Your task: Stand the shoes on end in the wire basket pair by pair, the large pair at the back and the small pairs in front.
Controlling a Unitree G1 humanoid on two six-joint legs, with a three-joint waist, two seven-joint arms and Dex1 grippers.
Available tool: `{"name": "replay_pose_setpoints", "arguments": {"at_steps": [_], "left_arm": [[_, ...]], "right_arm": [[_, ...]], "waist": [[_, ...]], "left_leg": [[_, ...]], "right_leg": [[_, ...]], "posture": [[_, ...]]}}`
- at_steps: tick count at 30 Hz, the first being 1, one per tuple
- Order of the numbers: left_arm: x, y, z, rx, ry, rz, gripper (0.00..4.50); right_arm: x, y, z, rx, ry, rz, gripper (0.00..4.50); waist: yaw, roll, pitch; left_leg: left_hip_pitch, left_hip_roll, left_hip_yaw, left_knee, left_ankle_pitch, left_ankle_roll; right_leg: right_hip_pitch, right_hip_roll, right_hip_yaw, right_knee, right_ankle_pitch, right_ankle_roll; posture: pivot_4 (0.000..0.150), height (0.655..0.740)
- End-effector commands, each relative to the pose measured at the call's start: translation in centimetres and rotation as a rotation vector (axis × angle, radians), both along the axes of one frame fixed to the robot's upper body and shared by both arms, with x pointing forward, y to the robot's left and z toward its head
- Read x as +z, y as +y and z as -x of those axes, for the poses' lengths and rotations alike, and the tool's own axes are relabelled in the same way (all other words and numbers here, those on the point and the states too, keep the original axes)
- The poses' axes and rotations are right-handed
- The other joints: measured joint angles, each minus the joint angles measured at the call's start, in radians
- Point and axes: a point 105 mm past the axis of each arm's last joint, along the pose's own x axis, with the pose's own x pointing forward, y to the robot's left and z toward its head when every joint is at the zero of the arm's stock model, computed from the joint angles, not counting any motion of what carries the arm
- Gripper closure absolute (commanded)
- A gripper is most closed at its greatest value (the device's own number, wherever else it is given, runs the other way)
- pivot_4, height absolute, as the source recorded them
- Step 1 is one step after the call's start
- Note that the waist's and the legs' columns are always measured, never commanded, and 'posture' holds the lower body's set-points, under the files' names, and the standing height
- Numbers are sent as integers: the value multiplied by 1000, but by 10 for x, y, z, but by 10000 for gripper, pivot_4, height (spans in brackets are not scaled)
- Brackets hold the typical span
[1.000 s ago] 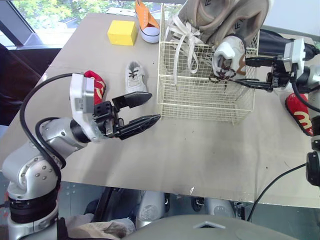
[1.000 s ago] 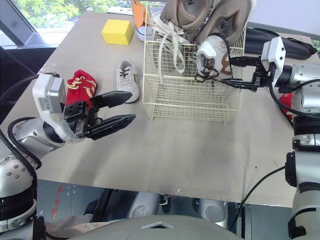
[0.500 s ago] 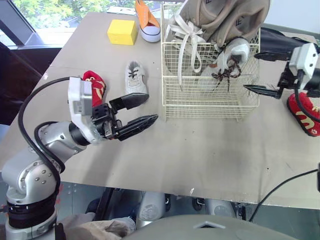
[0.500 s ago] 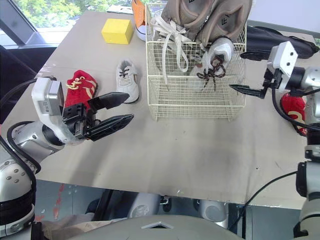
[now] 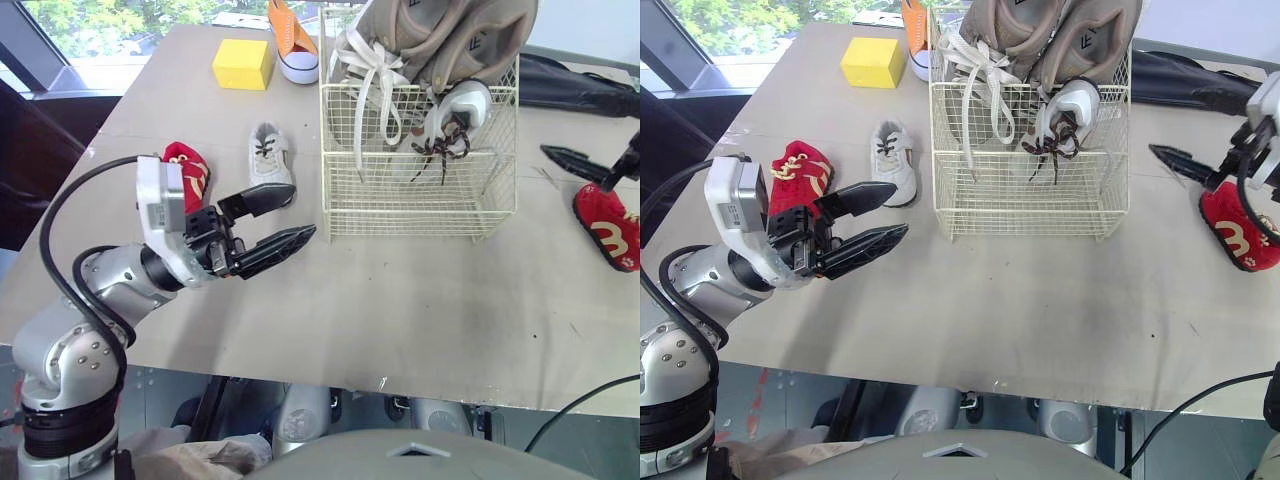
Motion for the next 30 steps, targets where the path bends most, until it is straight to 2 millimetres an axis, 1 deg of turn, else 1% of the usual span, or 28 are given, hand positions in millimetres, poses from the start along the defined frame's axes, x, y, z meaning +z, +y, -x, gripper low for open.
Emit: {"name": "replay_pose_setpoints", "arguments": {"at_steps": [1, 4, 7, 10, 13, 14, 16, 19, 21, 24, 27, 30], "left_arm": [[6, -4, -1, -14, -46, 15, 3963], [5, -6, -4, -10, -42, 36, 3963], [3, -8, -4, -9, -32, 48, 3963], [0, -9, -6, -8, -22, 51, 3963], [3, -5, -17, 54, -26, 72, 3963], [3, -1, -22, 91, -29, 71, 3963], [3, 11, -32, 186, -11, 87, 3963], [0, 41, -56, 398, 56, 108, 3963], [-5, 63, -69, 529, 128, 72, 3963], [-11, 86, -83, 617, 275, 41, 3963], [-19, 90, -94, 612, 386, -21, 3963], [-23, 99, -116, 659, 489, -3, 3963]], "right_arm": [[15, 12, 24, 79, 25, -62, 278], [13, 31, 42, 162, 71, -67, 278], [13, 42, 46, 161, 55, -62, 278], [9, 57, 48, 170, 45, -66, 278], [7, 76, 53, 214, 51, -123, 278], [7, 82, 56, 235, 55, -141, 278], [8, 104, 68, 328, 46, -164, 278], [11, 138, 87, 471, 8, -182, 278], [8, 152, 95, 536, 16, -175, 278], [5, 158, 94, 547, 16, -166, 278], [2, 160, 93, 548, 27, -165, 278], [1, 162, 95, 545, 29, -170, 278]], "waist": [[1, 0, 0], [1, 0, 0], [-1, 0, 0], [0, -1, 0], [2, -1, 0], [2, -1, 0], [2, -1, 0], [0, -1, 0], [0, -1, 0], [2, -4, -1], [5, -6, -1], [7, -7, -2]], "left_leg": [[0, 0, 0, 0, 0, 0], [0, 0, 0, -4, 0, 0], [0, -1, 1, -6, 0, 0], [0, -1, 2, -7, 0, 0], [0, -1, 2, -7, 0, 0], [0, -1, 2, -7, 0, 0], [0, -1, 2, -7, 0, 0], [0, -1, 1, -8, 0, 0], [0, 0, 1, -8, 1, -1], [0, 0, 1, -8, 1, -1], [-1, -1, 1, -8, 1, 0], [-2, -2, 2, -8, 1, 0]], "right_leg": [[0, 0, 0, 0, 1, 1], [0, 0, 0, -2, 1, 2], [-2, -1, 0, -2, 1, 2], [-2, -1, 0, -2, 1, 2], [-3, 0, 0, -2, 1, 2], [-3, 0, 0, -2, 1, 2], [-3, 1, 1, -2, 1, 2], [-3, 3, 1, -2, 1, 2], [-3, 3, 1, -1, 1, 2], [-4, 5, 1, -1, 1, 2], [-6, 5, -1, -1, 1, 2], [-6, 5, -2, -1, 1, 3]], "posture": [[1500, 7400], [1500, 7400], [1500, 7400], [1500, 7400], [1500, 7400], [1500, 7400], [1500, 7400], [1500, 7400], [1500, 7400], [1500, 7400], [1500, 7400], [1500, 7400]]}}
